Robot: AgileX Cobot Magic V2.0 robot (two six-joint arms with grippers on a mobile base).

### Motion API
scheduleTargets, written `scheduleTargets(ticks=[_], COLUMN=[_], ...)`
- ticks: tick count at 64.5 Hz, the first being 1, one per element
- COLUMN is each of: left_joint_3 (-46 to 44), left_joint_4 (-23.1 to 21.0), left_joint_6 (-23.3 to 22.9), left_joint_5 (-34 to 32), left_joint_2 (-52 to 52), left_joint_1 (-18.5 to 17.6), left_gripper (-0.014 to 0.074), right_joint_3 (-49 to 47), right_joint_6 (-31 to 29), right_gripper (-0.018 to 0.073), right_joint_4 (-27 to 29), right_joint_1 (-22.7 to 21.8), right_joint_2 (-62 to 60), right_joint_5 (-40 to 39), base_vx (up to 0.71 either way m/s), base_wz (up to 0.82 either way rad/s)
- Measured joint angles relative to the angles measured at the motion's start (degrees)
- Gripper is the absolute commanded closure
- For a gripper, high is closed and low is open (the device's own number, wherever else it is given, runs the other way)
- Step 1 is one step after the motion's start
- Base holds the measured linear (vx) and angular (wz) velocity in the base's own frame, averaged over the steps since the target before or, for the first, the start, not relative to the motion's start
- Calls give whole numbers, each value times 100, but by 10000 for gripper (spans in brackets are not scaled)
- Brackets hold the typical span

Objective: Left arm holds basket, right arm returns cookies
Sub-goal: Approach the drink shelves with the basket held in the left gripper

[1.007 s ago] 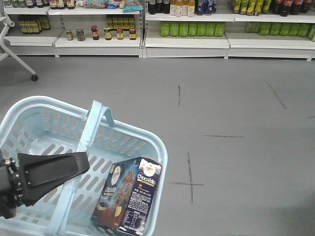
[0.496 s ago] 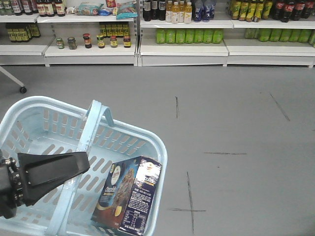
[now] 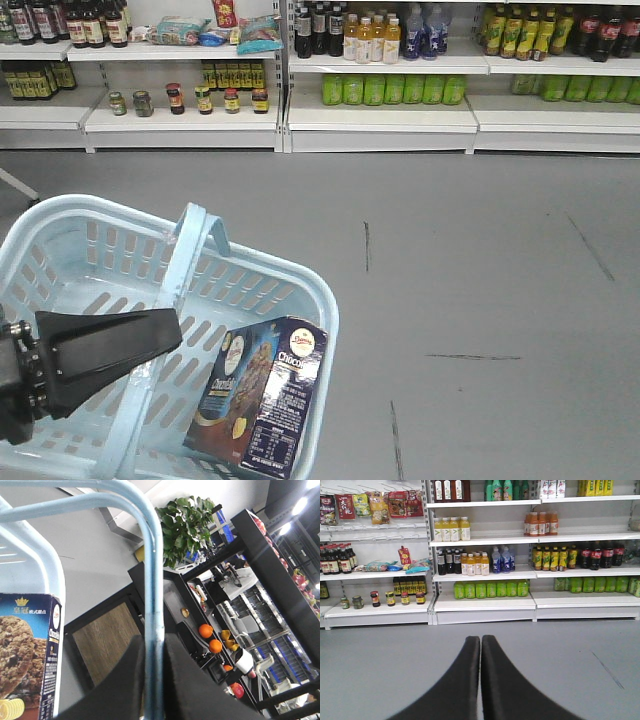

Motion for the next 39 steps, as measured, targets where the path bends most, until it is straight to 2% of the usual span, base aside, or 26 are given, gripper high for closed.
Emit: scheduleTargets(ticks=[39], left_joint_3=[0], left_joint_4=[0], left_joint_6=[0], left_joint_5=[0], left_joint_2=[0], left_joint_1=[0], left_gripper=[603], right_joint_3=[0], right_joint_6=[0], right_gripper=[563], right_joint_4=[0], right_joint_1=[0], right_joint_2=[0], right_joint_5=[0], base_vx=[33], base_wz=[1])
